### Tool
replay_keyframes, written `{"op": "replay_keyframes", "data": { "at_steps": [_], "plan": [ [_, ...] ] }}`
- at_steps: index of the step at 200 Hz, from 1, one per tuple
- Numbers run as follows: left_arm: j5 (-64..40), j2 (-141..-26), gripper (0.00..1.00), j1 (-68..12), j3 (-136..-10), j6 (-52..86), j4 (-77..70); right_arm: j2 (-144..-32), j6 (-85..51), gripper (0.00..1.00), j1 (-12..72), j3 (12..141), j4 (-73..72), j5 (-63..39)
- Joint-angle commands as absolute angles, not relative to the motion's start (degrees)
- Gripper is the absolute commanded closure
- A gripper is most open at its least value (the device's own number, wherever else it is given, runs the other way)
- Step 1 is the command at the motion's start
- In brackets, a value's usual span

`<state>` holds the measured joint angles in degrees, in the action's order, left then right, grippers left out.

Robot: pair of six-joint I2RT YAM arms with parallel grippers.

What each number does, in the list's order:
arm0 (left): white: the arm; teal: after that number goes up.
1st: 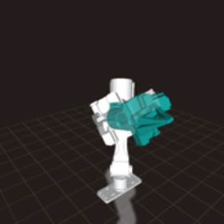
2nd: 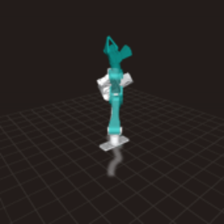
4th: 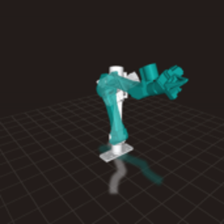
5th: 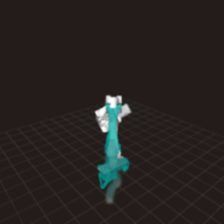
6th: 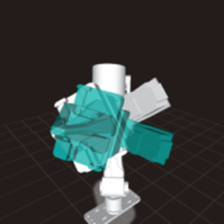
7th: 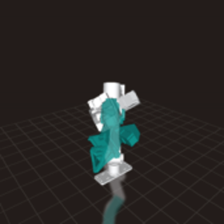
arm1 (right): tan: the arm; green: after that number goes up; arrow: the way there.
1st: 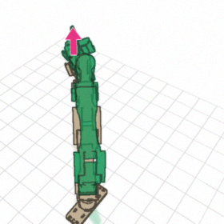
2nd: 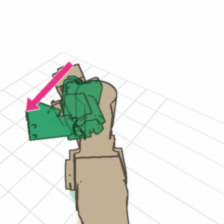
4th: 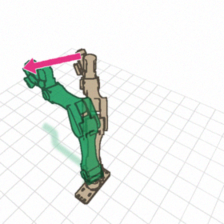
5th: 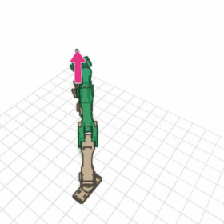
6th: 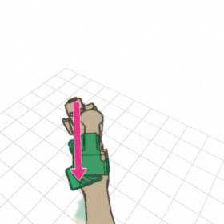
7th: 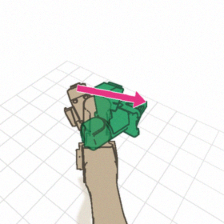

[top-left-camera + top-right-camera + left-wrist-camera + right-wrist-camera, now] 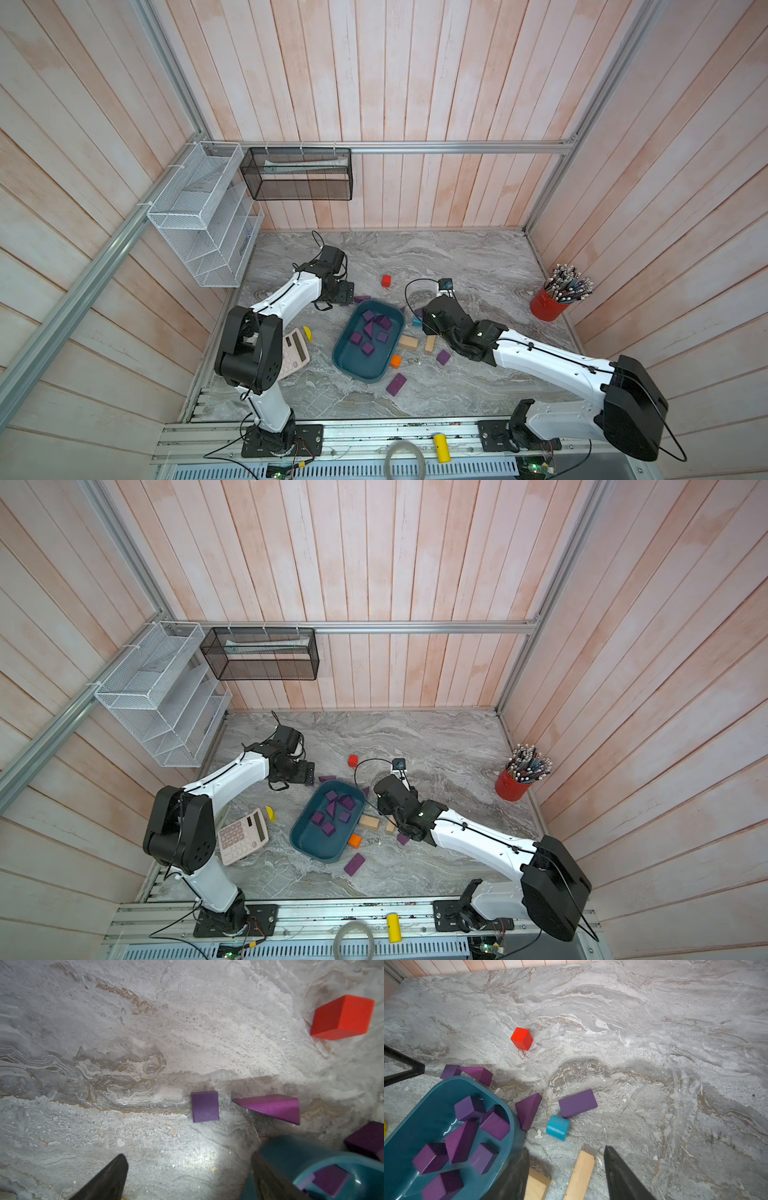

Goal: Pick purple bricks into the storage bin
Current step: Pick up the building block from the center of the board.

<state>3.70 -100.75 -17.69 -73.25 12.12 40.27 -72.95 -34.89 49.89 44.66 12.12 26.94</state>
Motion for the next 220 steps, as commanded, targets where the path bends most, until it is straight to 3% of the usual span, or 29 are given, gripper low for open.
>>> {"op": "replay_keyframes", "data": {
  "at_steps": [1,82,220],
  "plan": [
    [4.59,-102.14,0.09,-17.84,-75.61,14.27,43.69,-71.06,-34.07,0.41,49.43,42.47,10.54,25.77],
    [6.61,-105.78,0.13,-19.33,-79.04,18.65,47.66,-69.13,-26.31,0.42,49.05,39.38,6.04,20.42],
    [9.17,-113.01,0.19,-20.73,-86.35,20.74,50.22,-66.61,-18.66,0.41,49.05,37.62,3.94,20.5]
  ]
}}
